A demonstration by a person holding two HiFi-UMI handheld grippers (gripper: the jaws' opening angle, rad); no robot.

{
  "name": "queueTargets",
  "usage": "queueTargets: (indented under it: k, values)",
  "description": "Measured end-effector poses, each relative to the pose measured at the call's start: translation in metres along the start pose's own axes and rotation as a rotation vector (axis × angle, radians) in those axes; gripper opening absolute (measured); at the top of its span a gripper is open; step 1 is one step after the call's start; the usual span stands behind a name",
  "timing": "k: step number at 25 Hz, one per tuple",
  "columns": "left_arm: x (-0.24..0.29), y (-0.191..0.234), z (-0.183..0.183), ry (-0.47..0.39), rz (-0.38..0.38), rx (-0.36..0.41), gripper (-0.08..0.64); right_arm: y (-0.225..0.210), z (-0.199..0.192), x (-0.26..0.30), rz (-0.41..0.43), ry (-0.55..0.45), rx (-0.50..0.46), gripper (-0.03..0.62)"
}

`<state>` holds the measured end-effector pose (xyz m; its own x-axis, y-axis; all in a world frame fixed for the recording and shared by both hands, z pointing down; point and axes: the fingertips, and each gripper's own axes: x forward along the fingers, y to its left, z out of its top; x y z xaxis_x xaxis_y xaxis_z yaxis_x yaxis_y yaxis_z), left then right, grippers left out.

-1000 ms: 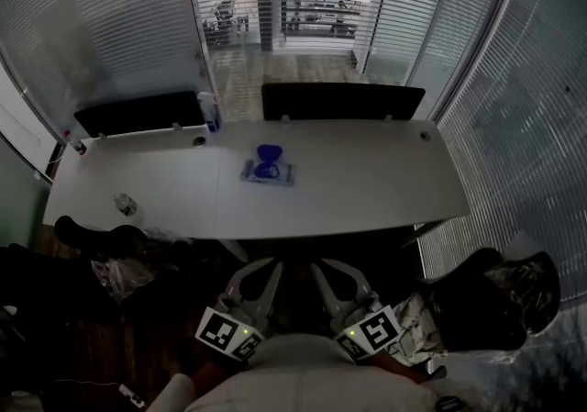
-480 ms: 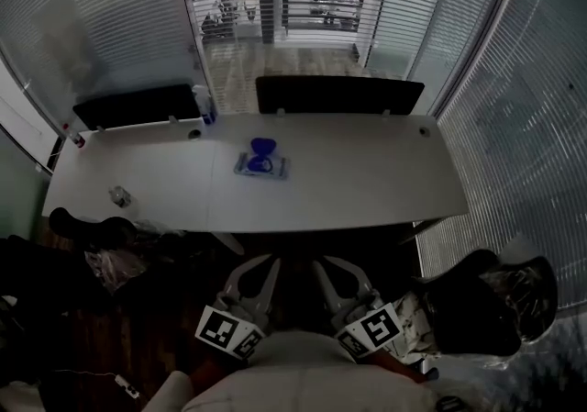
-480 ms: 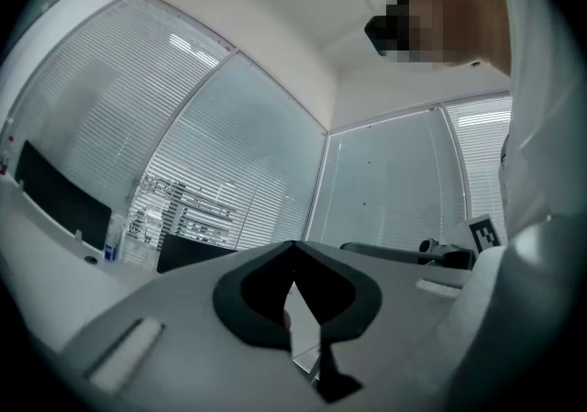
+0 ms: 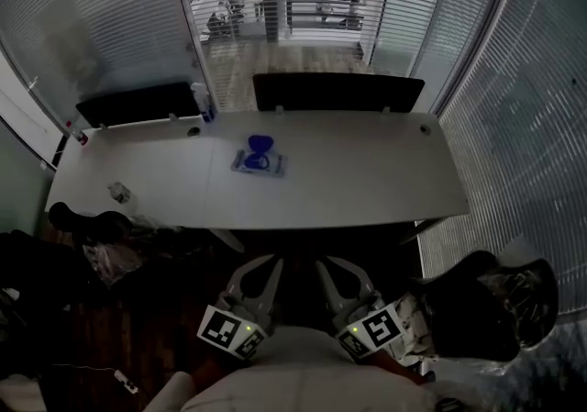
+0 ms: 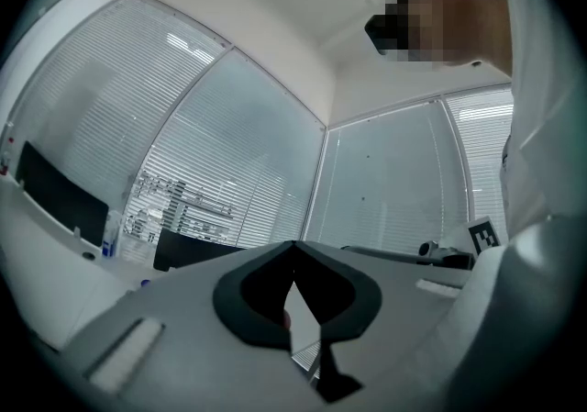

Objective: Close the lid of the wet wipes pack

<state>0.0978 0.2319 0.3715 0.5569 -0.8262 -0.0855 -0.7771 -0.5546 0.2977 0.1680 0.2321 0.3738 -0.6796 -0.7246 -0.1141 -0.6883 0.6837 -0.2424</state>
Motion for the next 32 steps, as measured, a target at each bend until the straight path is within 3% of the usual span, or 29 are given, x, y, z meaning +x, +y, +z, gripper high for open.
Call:
queueTargets:
  k: [7, 14, 32]
  values:
    - [0.012, 0.004, -0.001, -0.002, -0.015, 0.018, 0.003, -0.014, -0.001, 0.004, -0.028, -0.014, 0.006, -0.002]
    - [0.031, 0.041, 0.001, -0.005, -0.015, 0.007, 0.003, -0.029, -0.012, 0.041, -0.038, -0.007, 0.017, -0.002]
    - [0.109, 0.235, 0.036, 0.008, 0.025, -0.031, 0.003, -0.063, -0.030, 0.255, -0.006, 0.073, -0.041, -0.002]
